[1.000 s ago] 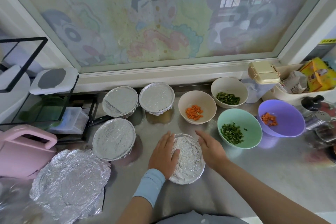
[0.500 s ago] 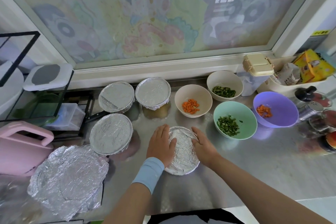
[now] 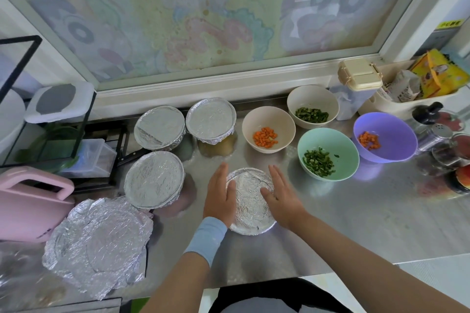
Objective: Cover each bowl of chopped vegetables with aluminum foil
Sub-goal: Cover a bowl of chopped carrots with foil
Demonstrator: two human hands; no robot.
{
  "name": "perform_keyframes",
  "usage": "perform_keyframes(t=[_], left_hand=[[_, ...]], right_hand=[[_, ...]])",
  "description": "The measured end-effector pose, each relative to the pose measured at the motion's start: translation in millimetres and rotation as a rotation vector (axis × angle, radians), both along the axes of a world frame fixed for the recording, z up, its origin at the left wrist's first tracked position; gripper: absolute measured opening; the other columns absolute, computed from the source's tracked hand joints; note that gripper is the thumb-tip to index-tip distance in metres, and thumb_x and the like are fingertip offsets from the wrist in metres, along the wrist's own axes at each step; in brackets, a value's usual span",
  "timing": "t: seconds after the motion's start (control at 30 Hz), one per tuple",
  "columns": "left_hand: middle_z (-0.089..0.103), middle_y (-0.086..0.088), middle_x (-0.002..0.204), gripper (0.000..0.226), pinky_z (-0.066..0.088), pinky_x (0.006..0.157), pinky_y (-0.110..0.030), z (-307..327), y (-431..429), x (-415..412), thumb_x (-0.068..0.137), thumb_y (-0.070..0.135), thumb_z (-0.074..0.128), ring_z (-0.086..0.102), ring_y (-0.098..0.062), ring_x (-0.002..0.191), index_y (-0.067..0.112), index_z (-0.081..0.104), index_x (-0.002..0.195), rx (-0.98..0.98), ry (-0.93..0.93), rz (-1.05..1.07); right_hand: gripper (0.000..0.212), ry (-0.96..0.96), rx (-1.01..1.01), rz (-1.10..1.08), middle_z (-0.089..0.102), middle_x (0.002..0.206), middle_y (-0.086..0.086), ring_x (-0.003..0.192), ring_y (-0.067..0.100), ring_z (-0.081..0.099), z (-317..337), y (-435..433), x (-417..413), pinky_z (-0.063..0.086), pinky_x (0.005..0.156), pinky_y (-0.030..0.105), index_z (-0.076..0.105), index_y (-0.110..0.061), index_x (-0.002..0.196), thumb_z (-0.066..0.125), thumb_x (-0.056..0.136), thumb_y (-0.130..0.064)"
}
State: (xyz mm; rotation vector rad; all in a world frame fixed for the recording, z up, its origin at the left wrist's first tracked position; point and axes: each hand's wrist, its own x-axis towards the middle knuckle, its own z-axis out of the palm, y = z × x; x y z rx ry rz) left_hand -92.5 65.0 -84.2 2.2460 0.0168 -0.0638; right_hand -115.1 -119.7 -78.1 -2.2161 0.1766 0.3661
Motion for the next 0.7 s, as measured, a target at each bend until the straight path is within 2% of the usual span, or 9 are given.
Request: perform_keyframes(t=[0.1,0.17,0.23,0.3,0.4,0.43,0.53,0.6,0.7], left_hand=[[0.036,0.007,0.155,0.057,0.021,0.118,-0.027,0,5,-20,0.095,0.034,0.032,0.029,-0.004,0.142,0.02,0.036,0.15,-0.173,0.01,0.182],[0.034,0.008,0.155,0.058,0.02,0.117,-0.024,-3,2,-36,0.095,0.038,0.03,0.029,-0.002,0.142,0.021,0.034,0.151,-0.216,0.066,0.196],[0.03,0.009,0.156,0.054,0.017,0.115,-0.02,-7,-2,-46,0.1,0.035,0.03,0.025,0.0,0.141,0.021,0.029,0.153,-0.195,0.079,0.172],[0.027,0.007,0.158,0.051,0.014,0.114,-0.016,-10,-4,-46,0.104,0.027,0.033,0.023,0.001,0.141,0.02,0.024,0.154,-0.142,0.067,0.157],[0.024,0.005,0.16,0.054,0.01,0.111,-0.007,-14,-4,-42,0.104,0.03,0.035,0.021,-0.004,0.144,0.02,0.02,0.154,-0.065,0.062,0.115],[0.021,0.005,0.161,0.055,0.01,0.113,-0.009,-13,-3,-41,0.103,0.033,0.034,0.018,-0.004,0.145,0.021,0.019,0.155,-0.052,0.063,0.1],[0.014,0.004,0.162,0.061,0.015,0.122,-0.03,-12,1,-45,0.101,0.047,0.027,0.009,-0.003,0.147,0.019,0.019,0.155,0.07,-0.05,0.089],[0.012,0.001,0.163,0.064,0.015,0.121,-0.033,-11,-2,-56,0.098,0.049,0.024,0.008,-0.008,0.149,0.016,0.023,0.154,0.153,-0.135,0.081],[0.0,-0.002,0.165,0.074,0.005,0.122,-0.031,-17,-11,-75,0.097,0.061,0.022,-0.003,-0.016,0.151,0.016,0.014,0.156,0.29,-0.13,-0.038]], right_hand=[[0.073,-0.145,-0.194,0.132,-0.011,0.163,-0.009,0.149,0.007,-0.01,-3,5,-13,0.0,0.119,0.027,-0.001,-0.023,0.157,0.039,0.1,-0.046],[0.077,-0.192,-0.259,0.193,-0.017,0.163,-0.007,0.147,0.006,-0.02,-7,10,-22,-0.002,0.12,0.03,-0.005,-0.02,0.157,0.025,0.096,-0.057],[0.08,-0.201,-0.31,0.205,-0.019,0.162,-0.003,0.146,0.008,-0.025,-13,14,-26,-0.005,0.121,0.032,-0.006,-0.015,0.156,0.014,0.092,-0.059],[0.081,-0.208,-0.361,0.199,-0.019,0.162,0.0,0.146,0.011,-0.026,-18,17,-27,-0.007,0.121,0.032,-0.004,-0.011,0.156,0.012,0.093,-0.058],[0.081,-0.195,-0.392,0.186,-0.021,0.162,0.003,0.146,0.013,-0.028,-19,20,-28,-0.008,0.121,0.034,-0.005,-0.008,0.156,0.011,0.093,-0.058],[0.082,-0.184,-0.412,0.189,-0.023,0.161,0.003,0.145,0.014,-0.029,-18,20,-28,-0.01,0.12,0.033,-0.007,-0.009,0.155,0.009,0.093,-0.059],[0.083,-0.175,-0.476,0.217,-0.027,0.16,0.004,0.144,0.013,-0.032,-12,18,-30,-0.017,0.118,0.032,-0.012,-0.011,0.155,0.002,0.09,-0.061],[0.082,-0.169,-0.484,0.229,-0.028,0.159,0.003,0.143,0.012,-0.033,-9,15,-31,-0.019,0.116,0.029,-0.014,-0.013,0.154,0.0,0.089,-0.061],[0.083,-0.166,-0.437,0.212,-0.028,0.16,0.001,0.143,0.009,-0.033,-10,13,-34,-0.015,0.117,0.028,-0.013,-0.014,0.155,0.001,0.088,-0.061]])
